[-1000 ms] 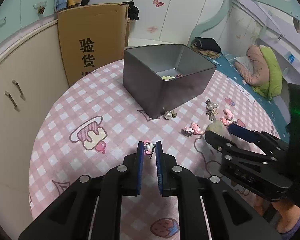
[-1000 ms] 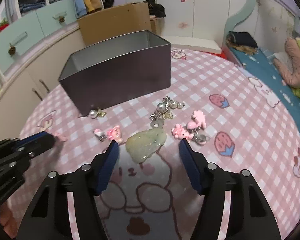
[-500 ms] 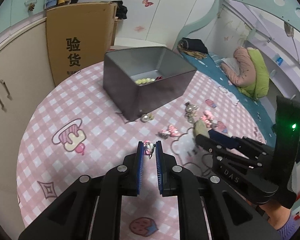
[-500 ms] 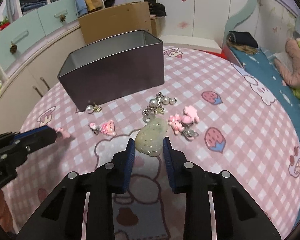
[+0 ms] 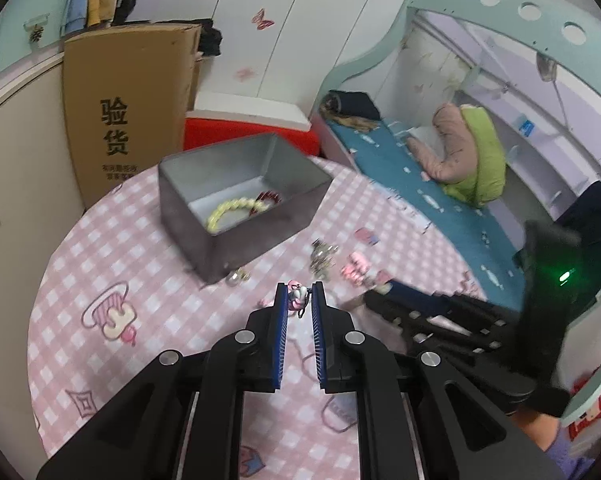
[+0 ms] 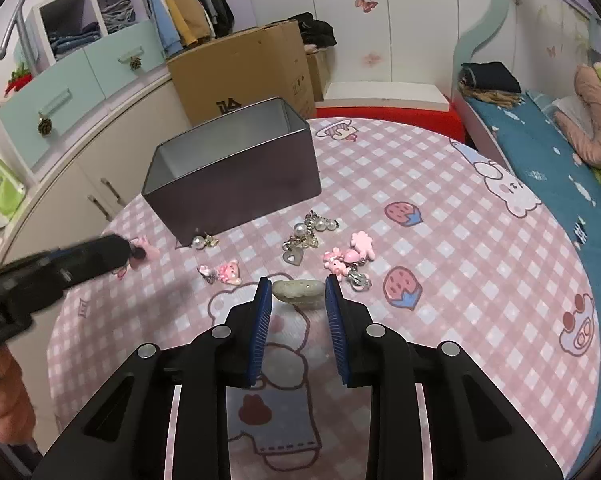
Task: Organize jewelry
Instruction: 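Carry the charm and jade pendant into the tin and open both tools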
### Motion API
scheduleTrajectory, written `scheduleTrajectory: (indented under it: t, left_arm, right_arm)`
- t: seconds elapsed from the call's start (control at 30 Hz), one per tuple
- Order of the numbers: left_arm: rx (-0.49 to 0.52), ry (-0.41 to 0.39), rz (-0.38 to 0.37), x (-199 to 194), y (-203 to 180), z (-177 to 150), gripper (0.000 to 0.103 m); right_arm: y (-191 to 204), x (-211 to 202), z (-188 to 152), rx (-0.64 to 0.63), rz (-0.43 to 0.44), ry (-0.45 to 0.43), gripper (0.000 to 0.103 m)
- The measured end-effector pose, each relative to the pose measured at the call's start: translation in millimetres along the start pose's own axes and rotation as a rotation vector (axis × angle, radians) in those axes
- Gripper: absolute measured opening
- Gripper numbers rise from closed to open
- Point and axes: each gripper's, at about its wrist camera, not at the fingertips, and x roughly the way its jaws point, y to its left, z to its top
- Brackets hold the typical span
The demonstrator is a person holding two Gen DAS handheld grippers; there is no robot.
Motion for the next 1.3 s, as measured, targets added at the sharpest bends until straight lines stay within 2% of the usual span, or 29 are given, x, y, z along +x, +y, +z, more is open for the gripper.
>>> scheduleTrajectory:
  t: [0.17,0.33,0.43,0.57,0.67,0.83,1.0,1.27,1.3]
  left_arm:
    - [0.014,-0.017,-0.011,-6,-3,8,0.01]
    - [0.021,-0.023,-0.042,-8,-5,23,0.01]
    - [0.017,-0.039,-0.069,-11,-4,40,0.01]
    - [0.02,-0.071,-0.07,-12,-1,70,0.01]
    - [0.003,-0.063,-0.054,-3,9,90,0.01]
    - [-0.04,0.01,0.018,30,32,101,0.01]
    - [-0.079,0.089,0.029,60,50,94,0.011]
    - [-0.092,0.102,0.053,68,57,89,0.012]
    - [-0.096,0.103,0.053,67,58,89,0.018]
  right_arm:
    - [-7,-2,-5,0.022,0.025,0.006,0.028]
    - [-3,-15,12,0.011,0.05,-0.038,0.028]
    - [1,-23,35,0.006,0.08,-0.077,0.028]
    - [9,-26,69,0.001,0.114,-0.12,0.028]
    - [16,-18,94,-0.006,0.136,-0.127,0.028]
    - [29,13,124,-0.024,0.154,-0.085,0.028]
    - [39,42,132,-0.045,0.149,-0.026,0.028]
    - [41,69,132,-0.051,0.131,0.032,0.028]
    - [41,71,132,-0.052,0.127,0.038,0.028]
